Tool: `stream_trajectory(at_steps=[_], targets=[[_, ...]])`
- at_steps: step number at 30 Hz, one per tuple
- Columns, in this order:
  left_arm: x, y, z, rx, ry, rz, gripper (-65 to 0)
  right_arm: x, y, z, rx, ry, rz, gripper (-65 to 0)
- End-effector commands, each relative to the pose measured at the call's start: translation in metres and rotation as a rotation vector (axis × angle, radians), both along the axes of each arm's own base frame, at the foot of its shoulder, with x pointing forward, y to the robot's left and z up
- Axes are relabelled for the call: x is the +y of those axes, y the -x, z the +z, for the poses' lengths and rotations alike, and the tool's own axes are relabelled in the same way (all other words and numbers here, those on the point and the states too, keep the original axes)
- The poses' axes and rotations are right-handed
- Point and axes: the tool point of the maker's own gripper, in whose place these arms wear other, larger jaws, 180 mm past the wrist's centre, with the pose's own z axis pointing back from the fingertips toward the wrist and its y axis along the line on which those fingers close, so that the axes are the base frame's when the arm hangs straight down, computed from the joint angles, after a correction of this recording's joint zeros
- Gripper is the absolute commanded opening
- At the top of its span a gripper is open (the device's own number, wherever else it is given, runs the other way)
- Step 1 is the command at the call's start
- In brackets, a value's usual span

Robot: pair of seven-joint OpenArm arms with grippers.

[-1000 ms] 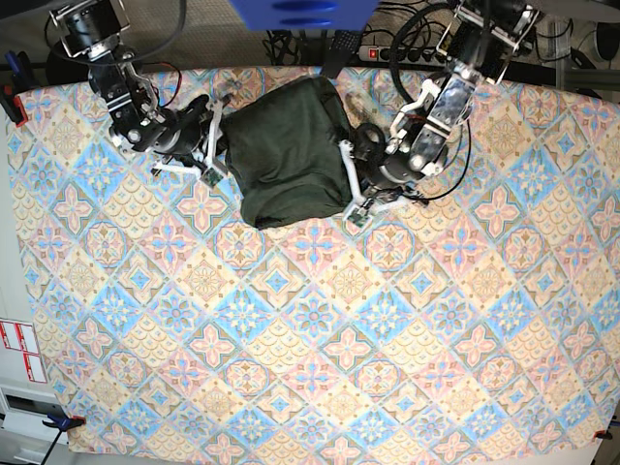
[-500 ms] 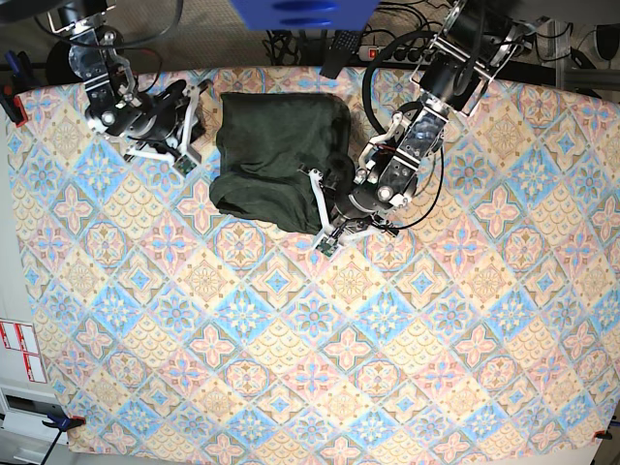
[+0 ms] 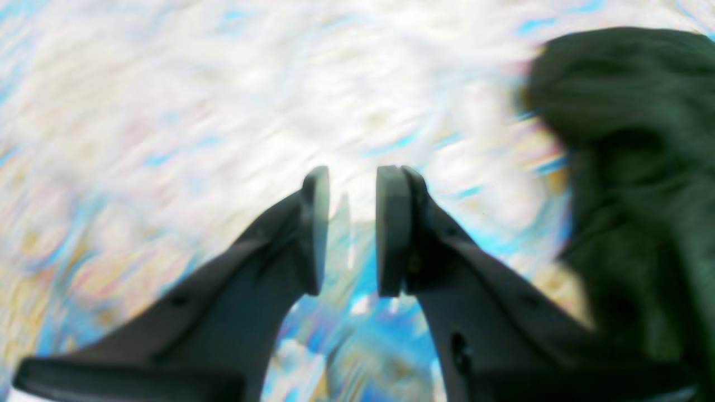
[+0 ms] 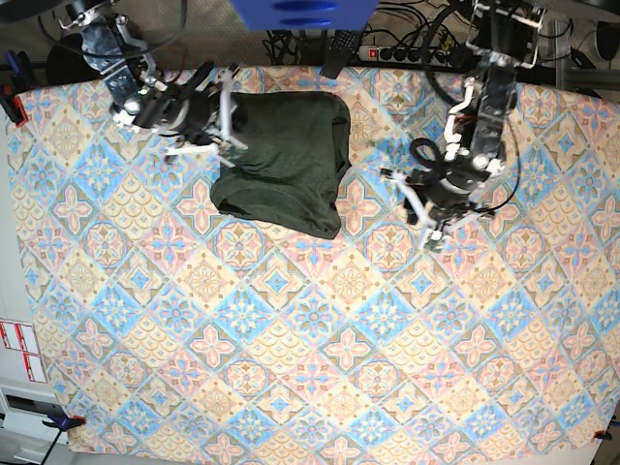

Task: Fold the T-shirt properly
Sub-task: 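Grasp the folded bundle with the right gripper and drag it across the cloth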

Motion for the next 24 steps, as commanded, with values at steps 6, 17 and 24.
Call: stream_trajectory(at_steps=[6,17,24], targets=[[0.044,0.02,0.015,-0.035,-0.015,0.121,-52.3,0.05,-0.028,0.028,-0.102,-0.104,0.075,-64.7],[0.058,0.042,0.008,-0.001,-0.026,0.162,-52.2,0.13,-0.047,0.041,-0.134,-0.2,0.216,-64.7],[0.058,0.041,0.009,-0.004,-0.024,0.161,-52.2,0.12,-0.033,-0.013,0.019,-0.129,0.174,-64.7]])
